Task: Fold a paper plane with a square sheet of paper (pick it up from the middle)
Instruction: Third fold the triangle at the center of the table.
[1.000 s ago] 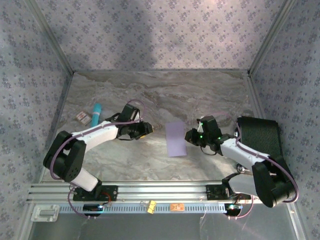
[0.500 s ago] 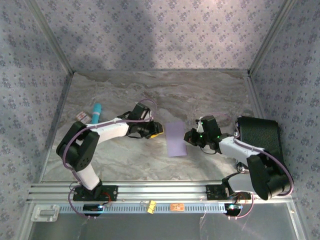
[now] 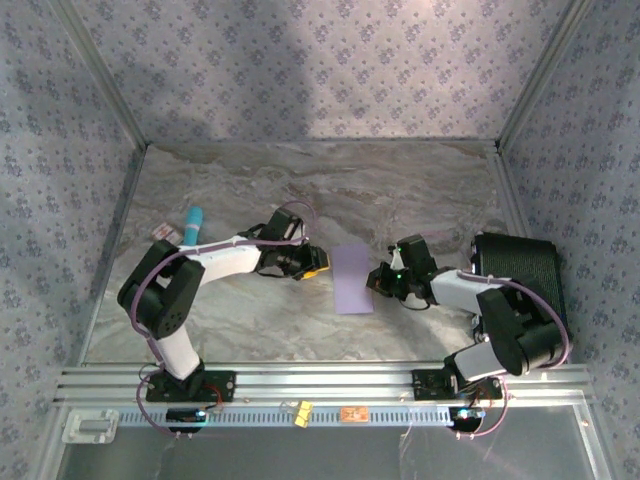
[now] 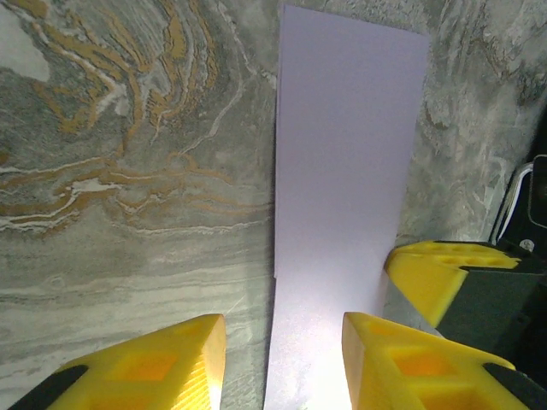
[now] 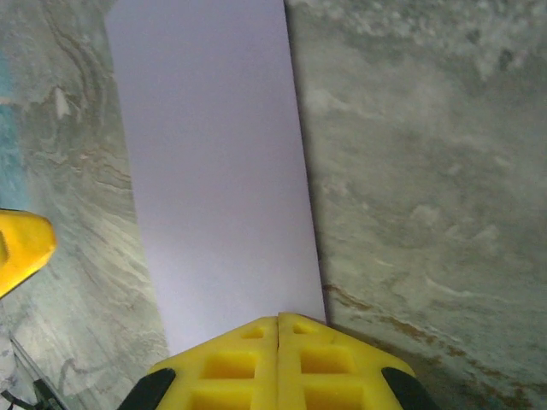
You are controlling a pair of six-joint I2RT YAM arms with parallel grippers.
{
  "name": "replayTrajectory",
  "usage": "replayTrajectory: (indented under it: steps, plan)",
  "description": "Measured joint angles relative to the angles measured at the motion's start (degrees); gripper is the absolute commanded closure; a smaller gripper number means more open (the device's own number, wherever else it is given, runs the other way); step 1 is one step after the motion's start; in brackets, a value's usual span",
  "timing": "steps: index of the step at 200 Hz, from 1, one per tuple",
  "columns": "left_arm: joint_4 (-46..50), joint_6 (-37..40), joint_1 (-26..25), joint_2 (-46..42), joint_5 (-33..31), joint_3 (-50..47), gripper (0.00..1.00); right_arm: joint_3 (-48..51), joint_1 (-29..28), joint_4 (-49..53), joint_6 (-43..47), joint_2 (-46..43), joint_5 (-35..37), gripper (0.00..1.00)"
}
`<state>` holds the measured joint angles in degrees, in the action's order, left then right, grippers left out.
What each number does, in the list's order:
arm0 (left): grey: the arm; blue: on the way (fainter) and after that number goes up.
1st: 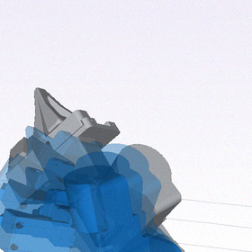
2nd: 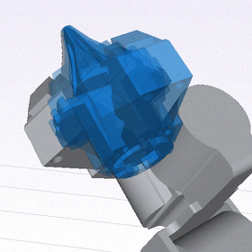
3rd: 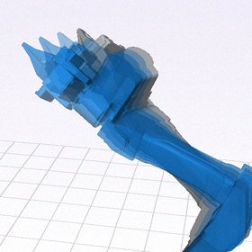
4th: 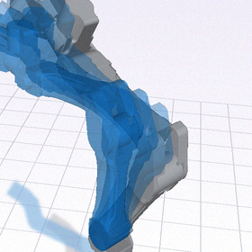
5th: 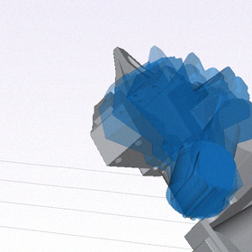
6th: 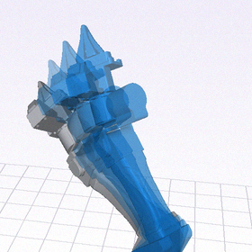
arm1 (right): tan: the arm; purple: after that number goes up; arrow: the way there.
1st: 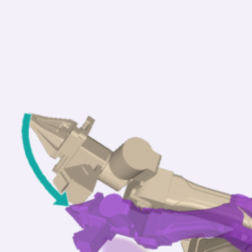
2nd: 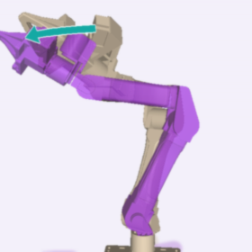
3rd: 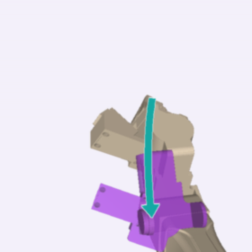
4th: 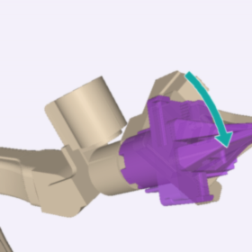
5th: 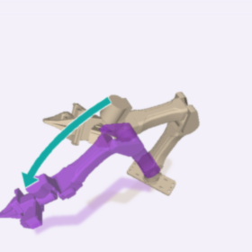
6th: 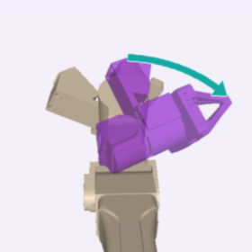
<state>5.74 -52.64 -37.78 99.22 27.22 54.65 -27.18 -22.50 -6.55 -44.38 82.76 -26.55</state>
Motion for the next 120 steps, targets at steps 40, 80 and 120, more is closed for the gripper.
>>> replayTrajectory:
  steps: [40, 80, 120]
  plan:
    - [-0.4, -0.6, -0.1, 0.7, 0.8, 0.0, 0.59, 0.9, 0.3, -2.6, -0.2, 1.1, -0.3, 0.95]
    - [-2.5, -1.5, -0.6, 2.3, 2.1, 0.1, 0.62, 1.1, 0.3, -4.0, -1.1, 1.5, -0.3, 0.95]
    - [-3.2, -2.4, -1.8, 4.3, 3.2, 0.7, 0.65, 1.2, 0.3, -4.4, -1.8, 1.6, -0.3, 0.95]
